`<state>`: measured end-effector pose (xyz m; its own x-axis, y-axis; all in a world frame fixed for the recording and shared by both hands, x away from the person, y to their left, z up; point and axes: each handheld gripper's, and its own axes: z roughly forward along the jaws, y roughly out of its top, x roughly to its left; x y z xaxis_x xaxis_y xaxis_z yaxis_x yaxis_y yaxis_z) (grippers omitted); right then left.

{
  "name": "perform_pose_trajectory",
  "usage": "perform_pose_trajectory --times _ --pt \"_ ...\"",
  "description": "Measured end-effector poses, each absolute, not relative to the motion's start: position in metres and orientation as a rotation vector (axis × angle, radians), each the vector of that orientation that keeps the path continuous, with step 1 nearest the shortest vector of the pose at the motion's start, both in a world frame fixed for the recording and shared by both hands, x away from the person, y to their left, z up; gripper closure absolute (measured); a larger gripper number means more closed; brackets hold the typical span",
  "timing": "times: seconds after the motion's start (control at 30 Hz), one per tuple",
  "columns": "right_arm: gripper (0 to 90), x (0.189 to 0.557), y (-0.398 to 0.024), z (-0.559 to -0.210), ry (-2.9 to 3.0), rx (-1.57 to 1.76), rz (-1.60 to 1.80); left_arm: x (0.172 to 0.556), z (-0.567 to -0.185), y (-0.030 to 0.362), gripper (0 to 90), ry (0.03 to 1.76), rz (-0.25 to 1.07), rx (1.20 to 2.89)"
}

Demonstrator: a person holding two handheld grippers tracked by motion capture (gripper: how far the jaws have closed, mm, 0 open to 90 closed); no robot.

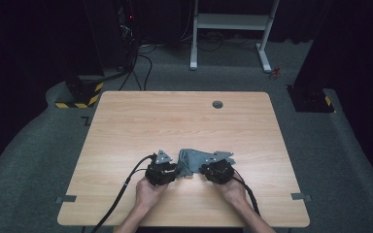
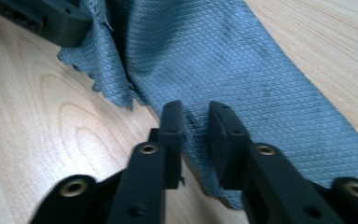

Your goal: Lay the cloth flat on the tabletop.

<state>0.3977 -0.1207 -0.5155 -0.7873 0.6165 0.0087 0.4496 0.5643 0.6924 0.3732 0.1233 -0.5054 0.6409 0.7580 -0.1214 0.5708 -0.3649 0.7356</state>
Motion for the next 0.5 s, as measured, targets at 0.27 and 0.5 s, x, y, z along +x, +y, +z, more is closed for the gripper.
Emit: perform_pose_trajectory --times 0.27,0.5 --pt "90.0 0.400 -0.124 -0.511 2.570 0.878 1.041 0.379 -0.502 0.133 86.6 1.025 0.286 2.077" --pt "90.0 0.398 -0.139 -0.488 2.508 0.892 1.145 0.381 -0.493 0.144 87.0 1.025 0.303 2.061"
